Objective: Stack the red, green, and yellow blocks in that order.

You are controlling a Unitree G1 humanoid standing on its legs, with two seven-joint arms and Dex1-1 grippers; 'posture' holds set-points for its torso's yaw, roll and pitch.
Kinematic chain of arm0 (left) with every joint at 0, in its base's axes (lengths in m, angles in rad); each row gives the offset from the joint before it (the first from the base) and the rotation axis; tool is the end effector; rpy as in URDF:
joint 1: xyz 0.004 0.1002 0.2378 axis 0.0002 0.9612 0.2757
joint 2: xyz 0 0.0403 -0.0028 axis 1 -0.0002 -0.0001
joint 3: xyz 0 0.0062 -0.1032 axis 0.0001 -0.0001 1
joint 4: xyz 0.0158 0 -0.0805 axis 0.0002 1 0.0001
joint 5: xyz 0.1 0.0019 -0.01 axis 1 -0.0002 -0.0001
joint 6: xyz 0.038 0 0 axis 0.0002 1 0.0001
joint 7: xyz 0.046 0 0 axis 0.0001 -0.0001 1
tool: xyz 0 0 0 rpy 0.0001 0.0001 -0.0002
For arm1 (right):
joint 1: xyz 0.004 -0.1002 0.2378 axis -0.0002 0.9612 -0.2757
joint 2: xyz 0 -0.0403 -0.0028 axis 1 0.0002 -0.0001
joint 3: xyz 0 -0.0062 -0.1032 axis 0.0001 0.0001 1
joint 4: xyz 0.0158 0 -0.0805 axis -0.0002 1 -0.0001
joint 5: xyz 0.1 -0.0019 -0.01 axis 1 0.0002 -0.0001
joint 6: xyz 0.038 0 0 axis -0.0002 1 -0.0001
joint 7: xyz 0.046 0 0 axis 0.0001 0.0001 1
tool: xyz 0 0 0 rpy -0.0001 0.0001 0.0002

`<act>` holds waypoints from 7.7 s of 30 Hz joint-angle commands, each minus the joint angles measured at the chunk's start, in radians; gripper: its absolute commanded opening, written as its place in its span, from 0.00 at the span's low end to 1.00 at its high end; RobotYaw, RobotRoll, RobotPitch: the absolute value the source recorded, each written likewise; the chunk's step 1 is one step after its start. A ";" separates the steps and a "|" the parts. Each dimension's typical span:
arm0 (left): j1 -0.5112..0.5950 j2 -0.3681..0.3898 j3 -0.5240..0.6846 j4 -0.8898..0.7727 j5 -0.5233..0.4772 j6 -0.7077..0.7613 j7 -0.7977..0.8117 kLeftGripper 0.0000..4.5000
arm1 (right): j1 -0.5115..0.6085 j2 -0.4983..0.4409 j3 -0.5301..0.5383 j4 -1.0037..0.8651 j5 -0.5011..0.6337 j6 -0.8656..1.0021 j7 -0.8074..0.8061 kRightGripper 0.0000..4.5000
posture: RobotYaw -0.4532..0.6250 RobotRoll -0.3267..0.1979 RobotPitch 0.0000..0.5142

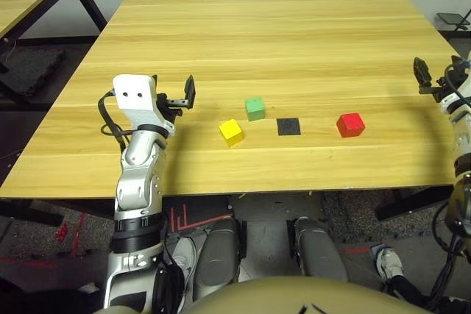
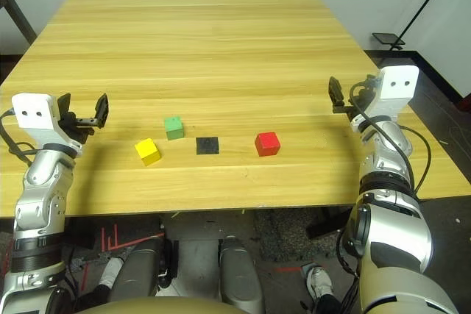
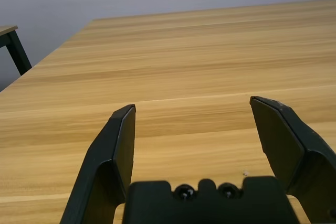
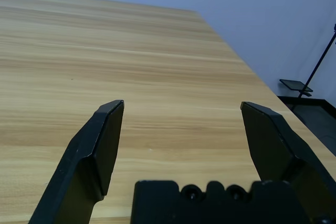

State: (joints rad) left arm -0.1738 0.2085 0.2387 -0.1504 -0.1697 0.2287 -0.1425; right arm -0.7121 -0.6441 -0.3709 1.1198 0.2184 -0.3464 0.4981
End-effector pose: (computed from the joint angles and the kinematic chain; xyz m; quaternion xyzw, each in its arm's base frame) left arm 0.2284 0.2193 0.1086 0.0125 -0.0647 0.0112 0.9978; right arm 0.2811 -0.3474 0.1194 -0.0588 -0.0572 -0.0366 0.9960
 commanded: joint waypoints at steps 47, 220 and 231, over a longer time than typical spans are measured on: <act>-0.191 0.289 -0.232 -0.264 -0.344 0.410 -0.423 1.00 | -0.294 0.007 0.688 0.002 -0.402 -0.020 1.018 0.87 | 0.76 0.34 0.14; -0.842 -0.010 -0.580 0.964 0.197 -0.019 -1.099 0.75 | 0.157 -0.178 0.388 -1.001 0.161 0.954 0.741 1.00 | 0.49 0.54 0.13; -0.561 0.283 -0.437 0.069 0.093 0.631 -0.993 0.99 | 0.126 -0.196 0.396 -0.941 0.149 0.929 0.771 1.00 | 0.57 0.52 0.12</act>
State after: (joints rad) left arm -0.7644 0.4751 -0.2090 0.0356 -0.0529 0.7382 -1.1619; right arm -0.5750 -0.8327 0.0235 0.1685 0.3738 0.5936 1.2584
